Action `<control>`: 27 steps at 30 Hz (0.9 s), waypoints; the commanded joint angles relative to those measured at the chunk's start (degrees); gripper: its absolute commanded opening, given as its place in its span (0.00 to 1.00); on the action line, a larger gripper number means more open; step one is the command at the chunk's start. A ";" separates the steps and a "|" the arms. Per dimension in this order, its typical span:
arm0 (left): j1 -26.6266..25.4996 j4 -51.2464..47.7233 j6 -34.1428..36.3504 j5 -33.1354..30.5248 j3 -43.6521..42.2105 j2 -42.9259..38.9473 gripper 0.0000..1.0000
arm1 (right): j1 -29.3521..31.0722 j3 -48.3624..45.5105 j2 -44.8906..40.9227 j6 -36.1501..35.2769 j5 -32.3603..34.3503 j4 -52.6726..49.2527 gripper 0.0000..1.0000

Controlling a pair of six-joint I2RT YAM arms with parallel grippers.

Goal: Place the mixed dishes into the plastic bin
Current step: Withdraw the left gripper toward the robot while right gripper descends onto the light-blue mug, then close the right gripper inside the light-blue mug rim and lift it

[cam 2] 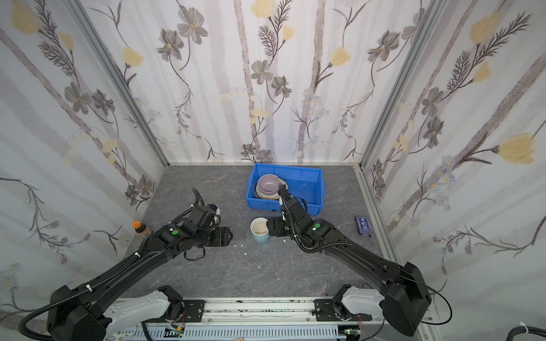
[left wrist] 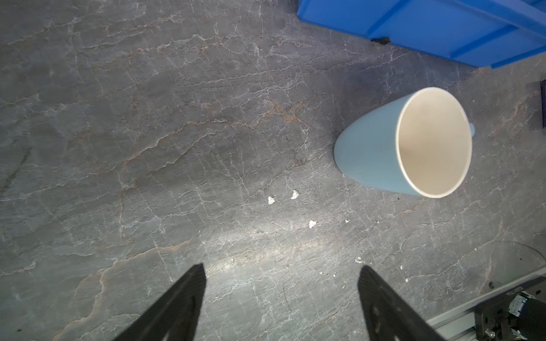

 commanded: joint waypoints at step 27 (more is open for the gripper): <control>0.02 3.82 -2.80 -4.96 -4.24 -3.93 1.00 | 0.19 19.98 27.40 -8.57 -3.57 -10.41 0.48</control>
